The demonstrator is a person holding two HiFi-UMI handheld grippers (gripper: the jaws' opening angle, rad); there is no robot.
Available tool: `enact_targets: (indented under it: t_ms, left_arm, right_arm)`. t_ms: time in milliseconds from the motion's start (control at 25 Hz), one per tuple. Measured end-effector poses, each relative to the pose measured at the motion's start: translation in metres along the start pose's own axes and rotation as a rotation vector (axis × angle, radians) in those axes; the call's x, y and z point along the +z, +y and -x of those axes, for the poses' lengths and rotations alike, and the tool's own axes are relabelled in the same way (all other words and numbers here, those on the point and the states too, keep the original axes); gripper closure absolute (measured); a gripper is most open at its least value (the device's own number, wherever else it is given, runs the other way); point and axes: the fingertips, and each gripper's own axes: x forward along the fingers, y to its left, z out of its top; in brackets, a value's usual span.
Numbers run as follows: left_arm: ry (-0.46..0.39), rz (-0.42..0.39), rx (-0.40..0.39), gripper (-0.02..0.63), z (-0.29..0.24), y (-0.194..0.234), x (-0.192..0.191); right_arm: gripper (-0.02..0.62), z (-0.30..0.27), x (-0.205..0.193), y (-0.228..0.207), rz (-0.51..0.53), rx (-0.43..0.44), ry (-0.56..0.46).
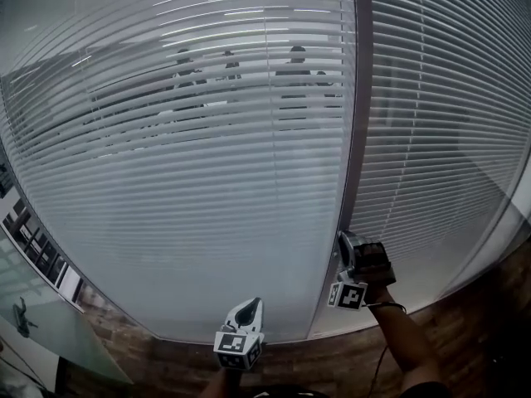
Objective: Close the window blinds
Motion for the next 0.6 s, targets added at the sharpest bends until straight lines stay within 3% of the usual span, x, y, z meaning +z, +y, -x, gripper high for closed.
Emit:
enact_targets:
  t_ms: [160,400,600]
  left_arm:
    - [0.009,0.001,0.010,0.606,0.003,0.000,-0.004]
    - [0.018,-0.003,0.003,0.605,0.005,-0.007,-0.004]
    - [-0.004,0.031,-0.010,0.606,0.007,-0.008,0.003]
  right_arm:
    - [0.468,0.009,0.006,0.005,-0.209,0.031,-0.042]
    - [0.468,0.011,-0.004,-0.008,-0.815,0.075,-0.027]
    - [0.468,0.006,-0.005,-0.012,-1.088,0.112,-0.018]
